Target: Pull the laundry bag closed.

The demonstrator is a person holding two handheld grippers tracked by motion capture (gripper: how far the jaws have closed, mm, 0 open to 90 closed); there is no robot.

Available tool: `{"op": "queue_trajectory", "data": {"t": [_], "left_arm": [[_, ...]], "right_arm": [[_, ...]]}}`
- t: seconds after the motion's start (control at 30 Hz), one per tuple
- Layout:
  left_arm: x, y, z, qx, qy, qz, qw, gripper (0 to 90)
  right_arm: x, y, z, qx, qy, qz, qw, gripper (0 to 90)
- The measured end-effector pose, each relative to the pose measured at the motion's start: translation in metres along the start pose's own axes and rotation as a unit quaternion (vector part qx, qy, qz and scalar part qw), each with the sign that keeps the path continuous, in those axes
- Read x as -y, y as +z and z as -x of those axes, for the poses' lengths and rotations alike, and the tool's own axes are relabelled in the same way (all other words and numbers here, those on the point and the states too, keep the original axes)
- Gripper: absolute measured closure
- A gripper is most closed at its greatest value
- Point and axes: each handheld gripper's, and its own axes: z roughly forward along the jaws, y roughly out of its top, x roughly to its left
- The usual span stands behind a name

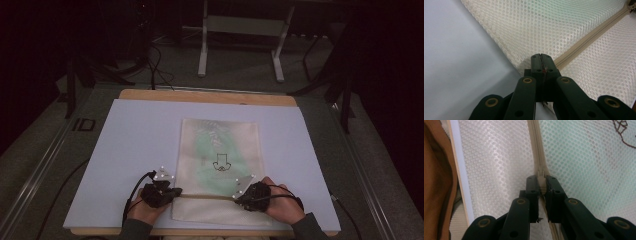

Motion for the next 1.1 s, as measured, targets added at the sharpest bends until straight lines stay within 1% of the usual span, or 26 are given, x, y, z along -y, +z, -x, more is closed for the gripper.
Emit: {"op": "queue_trajectory", "data": {"t": [0.07, 0.23, 0.37, 0.6, 0.77, 0.83, 1.1], "left_arm": [[0.0, 0.0, 0.0, -0.001, 0.0, 0.0, 1.0, 89.4], [0.0, 0.0, 0.0, -0.001, 0.001, 0.0, 1.0, 89.4], [0.0, 0.0, 0.0, 0.0, 0.001, 0.0, 1.0, 89.3], [0.0, 0.0, 0.001, -0.002, 0.001, 0.0, 1.0, 89.4], [0.0, 0.0, 0.001, -0.002, 0.002, -0.001, 1.0, 89.3], [0.0, 0.0, 0.0, -0.002, 0.002, -0.001, 1.0, 89.3], [0.0, 0.0, 0.001, -0.002, 0.002, -0.001, 1.0, 89.3]], "right_arm": [[0.001, -0.001, 0.0, -0.002, 0.004, 0.003, 1.0, 82.3], [0.001, -0.001, -0.001, 0.001, 0.003, 0.0, 1.0, 82.2], [0.004, -0.003, 0.001, -0.001, 0.009, 0.0, 1.0, 82.3], [0.008, -0.003, 0.002, -0.002, 0.01, 0.001, 0.9999, 82.3], [0.014, -0.006, 0.003, 0.0, 0.021, -0.001, 0.9998, 82.2], [0.016, -0.006, 0.004, 0.0, 0.02, 0.0, 0.9998, 82.2], [0.024, -0.011, 0.005, 0.003, 0.033, -0.001, 0.9995, 82.2]]}}
